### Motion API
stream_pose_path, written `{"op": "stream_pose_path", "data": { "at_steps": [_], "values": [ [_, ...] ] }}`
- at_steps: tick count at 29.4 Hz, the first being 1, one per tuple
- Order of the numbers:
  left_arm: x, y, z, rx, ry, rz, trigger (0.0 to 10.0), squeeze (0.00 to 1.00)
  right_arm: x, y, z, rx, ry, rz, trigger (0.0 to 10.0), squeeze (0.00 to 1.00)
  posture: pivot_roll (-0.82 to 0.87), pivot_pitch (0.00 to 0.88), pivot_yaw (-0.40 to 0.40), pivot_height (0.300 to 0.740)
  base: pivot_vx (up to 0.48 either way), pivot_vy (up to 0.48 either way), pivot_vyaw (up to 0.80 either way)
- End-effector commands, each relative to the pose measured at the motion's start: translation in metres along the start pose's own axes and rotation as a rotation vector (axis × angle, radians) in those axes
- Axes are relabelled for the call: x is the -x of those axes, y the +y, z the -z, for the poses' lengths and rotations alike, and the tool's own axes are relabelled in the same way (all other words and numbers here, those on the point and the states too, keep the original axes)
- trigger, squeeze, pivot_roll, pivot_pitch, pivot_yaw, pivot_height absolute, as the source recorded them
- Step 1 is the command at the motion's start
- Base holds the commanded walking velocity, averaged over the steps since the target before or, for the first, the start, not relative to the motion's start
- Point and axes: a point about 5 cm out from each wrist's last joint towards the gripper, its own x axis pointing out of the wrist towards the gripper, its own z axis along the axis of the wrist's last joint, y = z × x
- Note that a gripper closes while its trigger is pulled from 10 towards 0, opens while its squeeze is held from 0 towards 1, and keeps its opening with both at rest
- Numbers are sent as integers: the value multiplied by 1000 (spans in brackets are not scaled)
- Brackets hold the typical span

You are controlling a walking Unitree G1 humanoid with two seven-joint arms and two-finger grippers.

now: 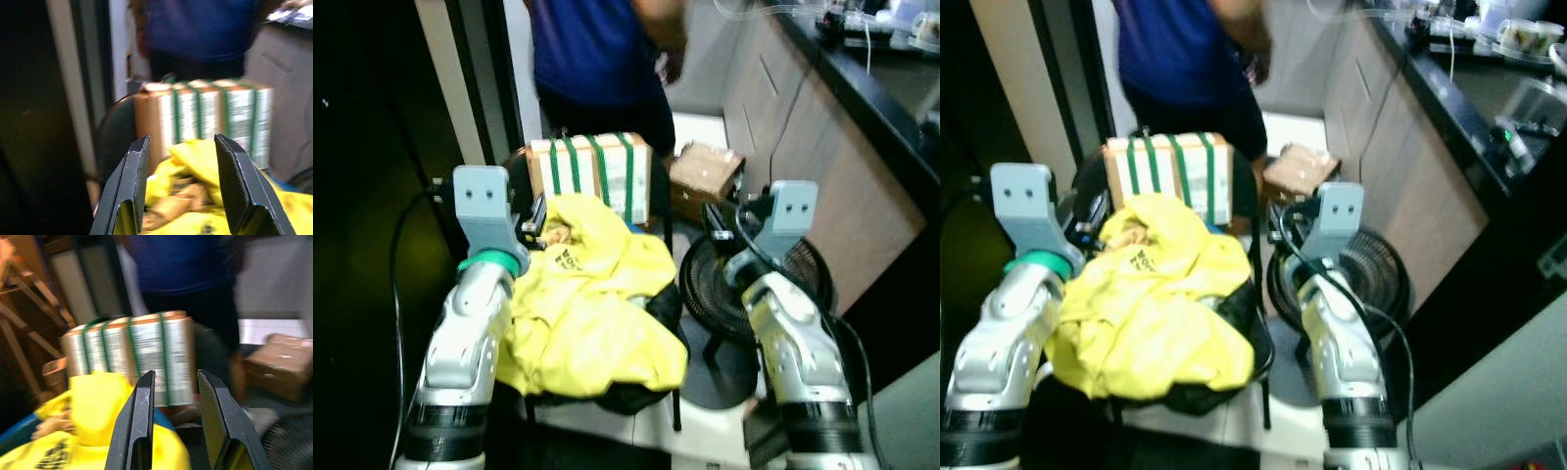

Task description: Clothes washing

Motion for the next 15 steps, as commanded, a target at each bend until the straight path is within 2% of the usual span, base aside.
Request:
{"op": "stream_pose_path", "data": {
  "at_steps": [1, 4, 15],
  "values": [
    [1, 0, 4, 9, 16, -8, 10000, 0, 0, -1, -2, -1, -5, -6, 10000, 0, 73, 34, 14, 740, 412, 0, 0],
    [1, 1, 1, 38, 7, -22, 10000, 0, 2, 0, -1, 5, 8, -35, 10000, 0, 77, 27, 3, 740, 406, 0, 0],
    [2, -5, 3, 38, 11, -7, 10000, 0, 0, 7, 2, -23, 3, -65, 10000, 0, 76, 16, -2, 740, 396, 0, 0]
  ]
}}
